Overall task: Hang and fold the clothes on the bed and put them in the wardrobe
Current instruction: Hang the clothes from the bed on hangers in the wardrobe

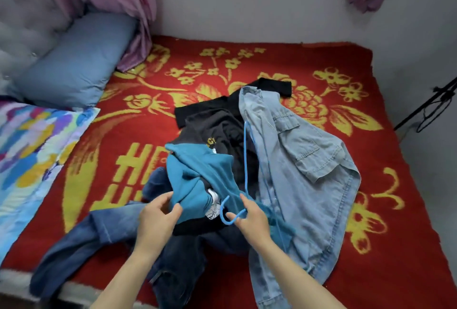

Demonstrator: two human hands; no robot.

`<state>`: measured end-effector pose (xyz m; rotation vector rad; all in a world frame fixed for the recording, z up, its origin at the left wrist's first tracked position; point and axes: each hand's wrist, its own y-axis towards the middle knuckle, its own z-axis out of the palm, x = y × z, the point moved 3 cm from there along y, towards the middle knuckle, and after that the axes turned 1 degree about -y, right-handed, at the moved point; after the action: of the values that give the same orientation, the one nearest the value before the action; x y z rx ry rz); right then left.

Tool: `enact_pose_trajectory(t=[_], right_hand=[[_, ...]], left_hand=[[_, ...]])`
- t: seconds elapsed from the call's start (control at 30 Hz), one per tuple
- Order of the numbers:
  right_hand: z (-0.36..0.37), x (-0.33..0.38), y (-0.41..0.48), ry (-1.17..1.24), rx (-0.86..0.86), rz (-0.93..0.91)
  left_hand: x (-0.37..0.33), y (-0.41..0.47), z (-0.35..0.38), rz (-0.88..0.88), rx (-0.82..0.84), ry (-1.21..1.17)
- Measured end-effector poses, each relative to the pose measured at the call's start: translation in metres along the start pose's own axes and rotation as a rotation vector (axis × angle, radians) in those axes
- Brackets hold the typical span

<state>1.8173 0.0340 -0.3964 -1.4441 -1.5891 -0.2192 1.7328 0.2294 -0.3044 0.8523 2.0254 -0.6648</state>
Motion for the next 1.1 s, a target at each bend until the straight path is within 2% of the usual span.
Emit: enact_pose_trajectory(t=[0.1, 0.23, 0.43, 0.57, 0.7, 0.83, 0.93, 1.03, 1.1], right_hand=[[0.027, 0.028, -0.008, -0.019, 0.080, -0.129], [0.047, 0.037, -0.013, -0.110, 0.062, -0.179], [0.063, 0.035, -0.013, -0.152, 0.209, -0.305], [0.077, 0.023, -0.014, -0.231, 0.307, -0.241], [0.078, 0.013, -0.019, -0.214, 0.238, -0.166], [0.065, 0.014, -0.023, -0.187, 0.209, -0.176], [0.056, 0.022, -0.033, -0.103, 0.217, -0.241], [0.044, 0.042, -0.053, 0.008, 0.265, -0.357], [0.034, 0.056, -0.066, 0.094, 0.298, -0.406]], left_hand=[[-0.003, -0.024, -0.019, -0.018, -0.008, -0.078], [0.000, -0.048, -0.040, -0.030, 0.013, -0.119], [0.033, -0.076, -0.078, -0.124, -0.110, -0.104], [0.069, -0.087, -0.093, -0.241, -0.220, -0.065], [0.120, -0.092, -0.092, -0.391, -0.281, -0.005], [0.165, -0.091, -0.071, -0.547, -0.140, 0.123], [0.172, -0.080, -0.049, -0.548, -0.064, 0.228], [0.151, -0.059, -0.027, -0.492, -0.059, 0.124], [0.135, -0.040, -0.012, -0.544, -0.034, -0.042]])
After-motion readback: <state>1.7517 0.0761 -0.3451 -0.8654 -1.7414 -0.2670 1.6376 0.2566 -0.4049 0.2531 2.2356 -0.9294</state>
